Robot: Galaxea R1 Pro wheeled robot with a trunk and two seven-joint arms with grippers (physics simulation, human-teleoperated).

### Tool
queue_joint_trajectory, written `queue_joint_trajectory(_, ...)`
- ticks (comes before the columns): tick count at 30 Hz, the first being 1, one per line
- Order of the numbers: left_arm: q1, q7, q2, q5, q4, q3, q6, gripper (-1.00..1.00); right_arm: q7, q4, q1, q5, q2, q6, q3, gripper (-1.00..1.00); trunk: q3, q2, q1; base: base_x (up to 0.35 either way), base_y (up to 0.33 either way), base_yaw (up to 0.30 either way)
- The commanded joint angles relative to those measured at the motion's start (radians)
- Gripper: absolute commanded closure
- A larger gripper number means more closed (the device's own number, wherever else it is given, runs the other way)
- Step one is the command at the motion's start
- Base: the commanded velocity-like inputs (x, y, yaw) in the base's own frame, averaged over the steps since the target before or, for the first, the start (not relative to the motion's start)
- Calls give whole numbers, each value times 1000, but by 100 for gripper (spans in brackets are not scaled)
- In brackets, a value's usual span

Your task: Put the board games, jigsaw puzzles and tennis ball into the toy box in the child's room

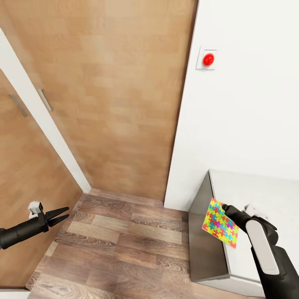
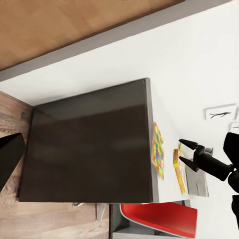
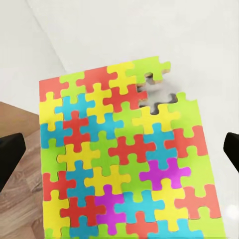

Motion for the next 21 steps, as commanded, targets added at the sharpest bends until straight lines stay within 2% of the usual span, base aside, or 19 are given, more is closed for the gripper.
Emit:
queue_joint_trajectory(1,-1,-2,0,1,0,0,10,-100,-9,-2,1,-10,-1,3,-1,-100,0,-2,1,0,0,0)
queue_joint_trajectory(7,-1,-3,0,1,0,0,11,-100,1,-6,4,-11,-2,5,-2,-100,10,-2,1,0,0,0)
queue_joint_trajectory(12,-1,-3,0,1,0,0,11,-100,73,-24,17,-11,-5,8,-7,-100,18,-2,1,0,0,0)
queue_joint_trajectory(21,-1,-3,0,1,0,0,11,-100,111,-29,37,-11,-7,9,-44,-100,33,-2,1,0,0,0)
